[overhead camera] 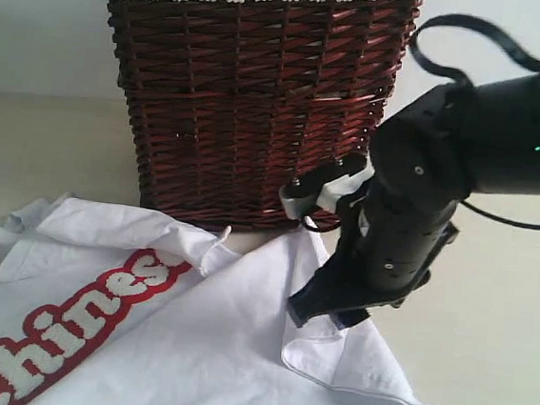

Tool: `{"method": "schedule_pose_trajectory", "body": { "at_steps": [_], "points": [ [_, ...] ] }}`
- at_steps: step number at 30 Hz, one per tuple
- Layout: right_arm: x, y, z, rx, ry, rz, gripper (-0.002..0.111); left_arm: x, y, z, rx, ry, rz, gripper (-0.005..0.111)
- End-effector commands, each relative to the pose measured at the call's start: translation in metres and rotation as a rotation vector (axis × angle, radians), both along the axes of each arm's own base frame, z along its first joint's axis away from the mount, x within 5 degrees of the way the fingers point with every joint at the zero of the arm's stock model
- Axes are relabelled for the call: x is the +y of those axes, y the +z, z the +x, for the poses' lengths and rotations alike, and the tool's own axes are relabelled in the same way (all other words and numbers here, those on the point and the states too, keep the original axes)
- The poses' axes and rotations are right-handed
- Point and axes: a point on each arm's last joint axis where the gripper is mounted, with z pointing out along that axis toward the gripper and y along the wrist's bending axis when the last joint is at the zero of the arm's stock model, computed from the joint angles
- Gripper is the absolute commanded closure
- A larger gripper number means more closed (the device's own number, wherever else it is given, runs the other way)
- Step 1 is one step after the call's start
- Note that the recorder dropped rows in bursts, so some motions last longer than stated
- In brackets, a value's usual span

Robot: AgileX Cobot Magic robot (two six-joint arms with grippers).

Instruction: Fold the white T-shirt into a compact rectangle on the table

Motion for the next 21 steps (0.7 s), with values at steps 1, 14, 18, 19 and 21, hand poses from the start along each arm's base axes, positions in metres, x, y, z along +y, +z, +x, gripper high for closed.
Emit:
{"method": "schedule_pose_trajectory", "body": {
  "at_steps": [1, 14, 18, 19, 21],
  "points": [
    [0.017, -0.015, 0.013, -0.04, 0.004, 0.113, 0.058, -0.002, 0.002, 0.0, -0.02, -0.006, -0.014, 0.107],
    [0.023, -0.053, 0.011, 0.081, 0.019, 0.095, 0.098, -0.002, 0.002, 0.0, -0.019, -0.006, -0.014, 0.107],
    [0.019, -0.051, 0.011, 0.075, 0.057, 0.051, 0.108, -0.002, 0.002, 0.0, -0.019, -0.006, -0.014, 0.107],
    [0.019, -0.05, 0.011, 0.077, 0.06, 0.044, 0.108, -0.002, 0.002, 0.0, -0.019, -0.006, -0.014, 0.107],
    [0.015, -0.041, 0.009, 0.074, 0.072, 0.025, 0.108, -0.002, 0.002, 0.0, -0.019, -0.006, -0.014, 0.107]
  ]
}}
